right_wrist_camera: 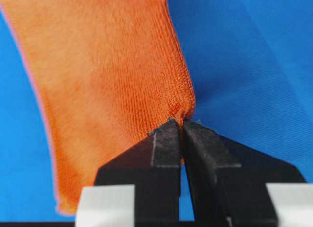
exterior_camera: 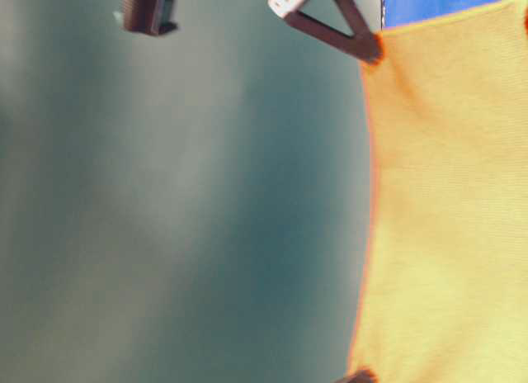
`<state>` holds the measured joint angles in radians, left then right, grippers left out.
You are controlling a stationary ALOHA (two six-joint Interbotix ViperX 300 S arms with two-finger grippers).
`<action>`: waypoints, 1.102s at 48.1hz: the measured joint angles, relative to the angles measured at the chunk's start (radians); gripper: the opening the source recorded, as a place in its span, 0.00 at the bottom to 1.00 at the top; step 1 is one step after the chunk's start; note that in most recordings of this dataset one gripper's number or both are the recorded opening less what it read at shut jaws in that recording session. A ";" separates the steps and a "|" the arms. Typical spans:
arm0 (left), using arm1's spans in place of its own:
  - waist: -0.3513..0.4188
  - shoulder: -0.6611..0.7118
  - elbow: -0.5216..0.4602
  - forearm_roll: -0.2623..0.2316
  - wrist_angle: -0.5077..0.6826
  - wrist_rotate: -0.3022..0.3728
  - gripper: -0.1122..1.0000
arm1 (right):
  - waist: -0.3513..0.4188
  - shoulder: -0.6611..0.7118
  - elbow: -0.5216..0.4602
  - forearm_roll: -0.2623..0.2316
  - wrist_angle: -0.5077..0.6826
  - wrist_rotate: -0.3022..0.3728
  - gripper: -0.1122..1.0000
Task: Fold the orange towel.
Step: 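Grasp the left and right ends of the folded towel with both grippers, then lift the towel and swing it to vertical, left gripper moving toward center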
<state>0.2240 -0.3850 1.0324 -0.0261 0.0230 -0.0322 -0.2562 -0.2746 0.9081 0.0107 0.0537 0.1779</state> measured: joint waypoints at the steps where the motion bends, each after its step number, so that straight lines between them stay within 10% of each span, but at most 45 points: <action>1: -0.002 -0.011 -0.002 0.000 0.003 0.000 0.12 | 0.003 -0.012 0.000 -0.002 0.005 -0.002 0.13; 31: -0.071 -0.038 0.017 -0.002 -0.020 -0.018 0.12 | -0.012 -0.067 0.002 -0.015 0.028 -0.002 0.13; 53: -0.295 0.152 -0.149 -0.002 -0.222 -0.026 0.12 | -0.186 0.057 -0.123 -0.115 0.011 -0.002 0.13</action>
<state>-0.0706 -0.2332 0.8836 -0.0276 -0.1994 -0.0583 -0.4418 -0.2178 0.7854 -0.1043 0.0644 0.1764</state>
